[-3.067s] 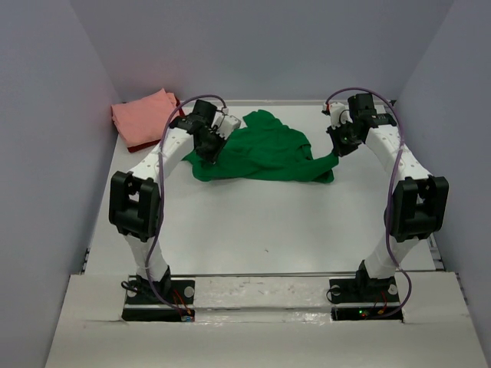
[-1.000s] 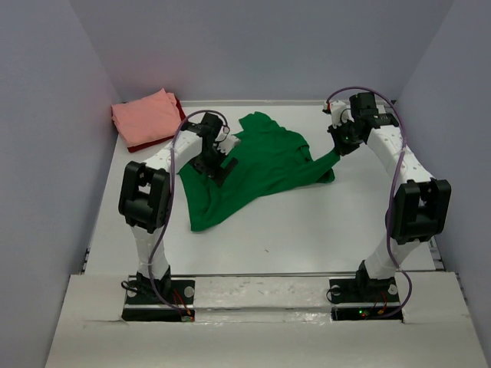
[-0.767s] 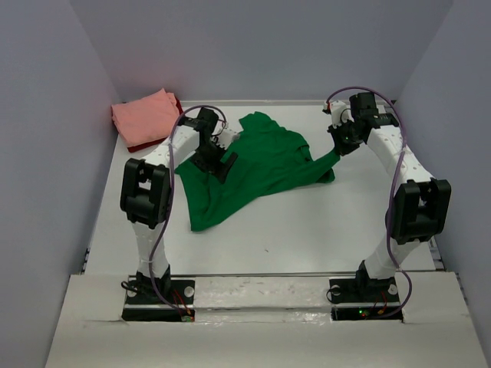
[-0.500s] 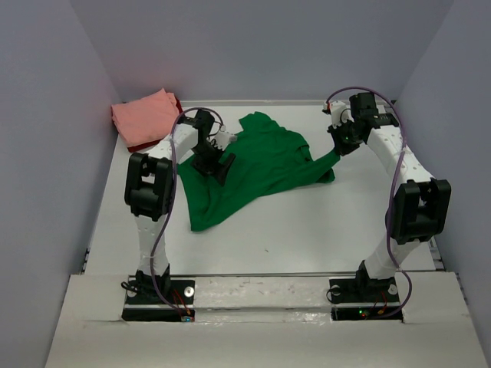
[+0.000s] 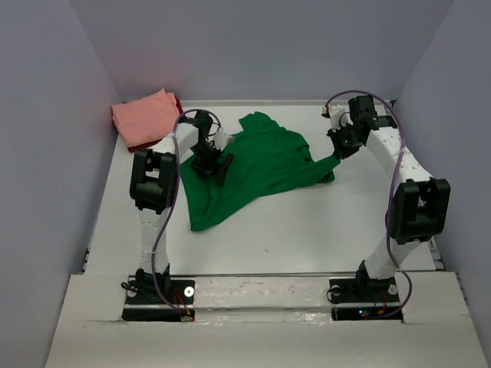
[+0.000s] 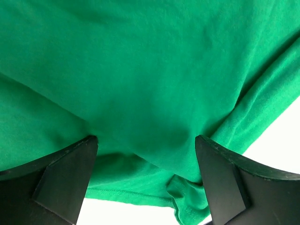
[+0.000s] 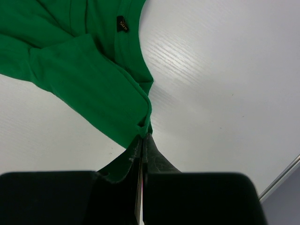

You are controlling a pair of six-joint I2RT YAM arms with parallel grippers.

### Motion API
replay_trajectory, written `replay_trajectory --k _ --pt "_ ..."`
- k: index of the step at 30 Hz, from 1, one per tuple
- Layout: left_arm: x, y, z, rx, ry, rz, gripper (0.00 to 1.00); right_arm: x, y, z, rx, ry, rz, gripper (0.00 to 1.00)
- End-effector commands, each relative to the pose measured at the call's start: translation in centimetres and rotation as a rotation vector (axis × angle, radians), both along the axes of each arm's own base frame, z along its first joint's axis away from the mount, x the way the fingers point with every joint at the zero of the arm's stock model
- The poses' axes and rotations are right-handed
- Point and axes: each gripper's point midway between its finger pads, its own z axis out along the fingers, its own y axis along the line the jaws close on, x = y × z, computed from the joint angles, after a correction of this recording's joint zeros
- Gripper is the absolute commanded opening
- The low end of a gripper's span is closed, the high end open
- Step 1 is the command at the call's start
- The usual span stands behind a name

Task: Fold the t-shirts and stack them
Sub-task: Flatten out the tshirt

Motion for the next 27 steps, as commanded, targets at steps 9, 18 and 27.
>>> replay_trajectory --k 9,18,27 --pt "2.7 0.3 -2.8 -0.004 0.033 0.033 0.99 0.3 0.5 1.7 0.002 -0.056 0.026 0.0" --pt "4.1 2.0 -5.1 0.106 0.031 0.098 0.99 0.5 0.8 2.8 0.017 -0.083 0.034 0.0" --pt "7.8 5.5 -5.6 0.264 -0.037 0.195 0.99 0.7 1.5 3.6 0.055 -0.099 0.048 0.0"
